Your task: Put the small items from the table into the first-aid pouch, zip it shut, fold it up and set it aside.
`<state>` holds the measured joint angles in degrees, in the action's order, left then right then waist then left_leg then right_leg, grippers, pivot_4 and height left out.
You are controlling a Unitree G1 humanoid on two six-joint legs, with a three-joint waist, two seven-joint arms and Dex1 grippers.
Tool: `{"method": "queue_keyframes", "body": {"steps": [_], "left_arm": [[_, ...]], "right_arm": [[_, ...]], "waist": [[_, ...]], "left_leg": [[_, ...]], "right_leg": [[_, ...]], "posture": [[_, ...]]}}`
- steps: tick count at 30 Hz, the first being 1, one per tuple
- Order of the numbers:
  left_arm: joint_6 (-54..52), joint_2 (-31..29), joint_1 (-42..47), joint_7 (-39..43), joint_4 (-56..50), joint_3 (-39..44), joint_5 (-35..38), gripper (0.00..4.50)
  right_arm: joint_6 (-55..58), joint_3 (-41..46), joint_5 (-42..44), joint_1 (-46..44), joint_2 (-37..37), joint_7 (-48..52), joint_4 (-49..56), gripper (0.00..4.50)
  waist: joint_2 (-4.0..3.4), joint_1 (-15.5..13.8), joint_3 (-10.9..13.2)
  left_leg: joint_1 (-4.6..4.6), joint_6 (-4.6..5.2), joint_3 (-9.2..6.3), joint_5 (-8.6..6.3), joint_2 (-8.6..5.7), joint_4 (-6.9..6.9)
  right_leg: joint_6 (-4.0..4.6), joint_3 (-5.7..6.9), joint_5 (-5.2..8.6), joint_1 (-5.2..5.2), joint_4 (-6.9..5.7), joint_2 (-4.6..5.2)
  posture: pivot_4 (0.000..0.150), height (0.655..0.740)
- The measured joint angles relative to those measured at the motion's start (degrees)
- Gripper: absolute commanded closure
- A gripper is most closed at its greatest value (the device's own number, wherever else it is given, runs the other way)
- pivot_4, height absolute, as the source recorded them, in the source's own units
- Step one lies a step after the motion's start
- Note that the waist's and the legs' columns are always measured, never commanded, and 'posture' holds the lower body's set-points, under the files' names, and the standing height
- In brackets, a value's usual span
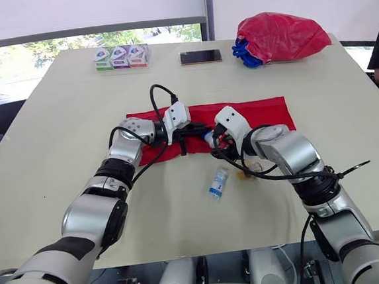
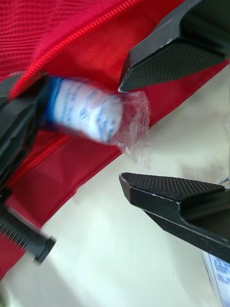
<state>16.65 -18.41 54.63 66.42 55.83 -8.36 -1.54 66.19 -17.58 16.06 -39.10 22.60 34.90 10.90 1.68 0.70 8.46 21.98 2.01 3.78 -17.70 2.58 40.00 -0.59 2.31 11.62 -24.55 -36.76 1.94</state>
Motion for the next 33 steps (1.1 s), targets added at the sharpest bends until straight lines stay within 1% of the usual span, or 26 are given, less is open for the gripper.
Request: {"method": "queue_keyframes", "body": {"steps": [1, 3, 4, 5, 6, 7, 8, 14, 17, 24, 27, 29, 33], "left_arm": [[0.00, 0.02, 0.00, 0.00, 0.00, 0.00, 0.00, 4.50], [0.00, 0.02, 0.00, 0.00, 0.00, 0.00, 0.00, 4.50], [0.00, 0.04, 0.00, -0.01, 0.00, -0.01, 0.00, 4.50], [0.00, 0.03, 0.00, -0.01, 0.00, 0.00, 0.00, 4.50], [0.00, 0.03, 0.00, -0.01, 0.00, 0.00, 0.00, 4.50], [0.00, 0.03, 0.00, -0.01, 0.00, 0.00, 0.00, 4.50], [0.00, 0.02, 0.00, -0.02, 0.00, -0.01, 0.00, 4.50], [0.00, 0.04, 0.00, -0.08, 0.00, -0.01, 0.00, 4.50], [0.01, 0.00, 0.00, -0.13, 0.00, -0.02, 0.00, 4.50], [0.01, 0.00, 0.00, -0.32, 0.00, -0.02, -0.01, 4.50], [0.01, -0.01, 0.00, -0.34, 0.00, -0.01, -0.02, 4.50], [0.01, 0.06, 0.00, -0.34, -0.01, -0.03, -0.02, 4.50], [0.01, 0.21, 0.00, -0.33, 0.00, -0.10, -0.02, 4.50]], "right_arm": [[-0.43, 0.00, 0.11, 0.00, 0.79, 0.58, 0.01, 2.04], [-0.78, -0.03, 0.29, 0.00, 1.99, 1.42, 0.01, 2.36], [-1.39, -0.39, 0.47, 0.01, 3.34, 2.50, 0.14, 2.95], [-1.51, -0.54, 0.51, 0.01, 4.02, 2.98, 0.27, 3.31], [-1.87, -0.87, 0.47, 0.01, 4.91, 3.62, 0.35, 3.83], [-2.07, -1.25, 0.40, 0.01, 5.37, 3.79, 0.35, 4.23], [-2.78, -1.97, 0.19, 0.12, 5.85, 4.03, 0.34, 4.41], [-4.03, -2.79, 0.84, 0.41, 6.16, 6.06, 0.37, 4.41], [-3.03, -2.73, 3.57, 0.21, 7.78, 9.25, 2.59, 4.41], [-4.07, -1.50, 4.61, -0.03, 10.06, 10.75, 2.75, 4.41], [-4.56, -1.39, 4.12, 0.00, 8.29, 9.02, 1.15, 4.41], [-6.15, -1.53, 3.29, -0.01, 4.45, 6.86, -0.84, 4.41], [-7.74, -1.88, 2.32, -0.01, 2.89, 5.64, -2.14, 4.41]], "waist": [[0.00, -0.01, 0.00], [0.00, -0.01, 0.00], [0.00, -0.02, 0.00], [0.00, -0.03, 0.00], [0.00, -0.01, 0.00], [0.00, -0.01, 0.00], [0.00, 0.00, 0.00], [0.00, -0.04, 0.00], [0.00, -0.07, 0.00], [0.01, -0.07, 0.00], [0.01, -0.07, 0.00], [0.01, -0.01, 0.00], [0.00, -0.23, 0.01]], "left_leg": [[0.00, 0.00, 0.00, 0.00, 0.00, 0.00], [0.01, 0.01, 0.00, 0.00, 0.00, 0.00], [0.00, 0.01, 0.00, -0.01, 0.00, 0.00], [0.01, 0.01, -0.01, -0.01, 0.00, 0.00], [0.01, 0.01, 0.00, -0.01, 0.00, 0.00], [0.00, 0.01, 0.00, -0.01, 0.00, 0.00], [0.00, 0.01, 0.00, -0.01, 0.00, 0.00], [0.01, 0.02, 0.01, -0.01, 0.01, 0.00], [0.02, 0.03, 0.00, -0.02, 0.01, 0.00], [0.01, 0.03, 0.01, -0.02, 0.01, 0.00], [0.02, 0.03, 0.02, -0.02, 0.02, 0.00], [0.01, 0.03, 0.05, -0.02, 0.02, 0.00], [0.07, 0.03, 0.05, -0.02, 0.00, 0.00]], "right_leg": [[0.00, 0.00, 0.00, 0.00, 0.00, 0.00], [0.00, 0.00, 0.00, 0.00, 0.01, 0.00], [0.00, 0.00, 0.00, 0.00, 0.01, 0.00], [0.00, 0.00, 0.00, 0.00, 0.01, 0.00], [0.00, 0.00, 0.00, 0.00, 0.02, 0.00], [0.00, 0.00, 0.00, 0.00, 0.02, 0.00], [0.00, 0.00, 0.00, 0.00, 0.01, 0.00], [0.00, 0.00, 0.00, -0.01, 0.02, 0.00], [0.00, 0.00, 0.00, -0.01, 0.03, 0.00], [0.00, 0.00, 0.00, -0.01, 0.03, 0.01], [0.00, 0.00, 0.00, -0.03, 0.02, 0.00], [0.00, -0.02, 0.00, -0.03, 0.01, -0.02], [-0.01, -0.01, 0.00, -0.08, 0.03, 0.02]], "posture": [[0.150, 0.7400], [0.150, 0.7400], [0.150, 0.7400], [0.150, 0.7400], [0.150, 0.7400], [0.150, 0.7400], [0.150, 0.7400], [0.150, 0.7400], [0.150, 0.7400], [0.150, 0.7400], [0.150, 0.7400], [0.150, 0.7400], [0.150, 0.7400]]}}
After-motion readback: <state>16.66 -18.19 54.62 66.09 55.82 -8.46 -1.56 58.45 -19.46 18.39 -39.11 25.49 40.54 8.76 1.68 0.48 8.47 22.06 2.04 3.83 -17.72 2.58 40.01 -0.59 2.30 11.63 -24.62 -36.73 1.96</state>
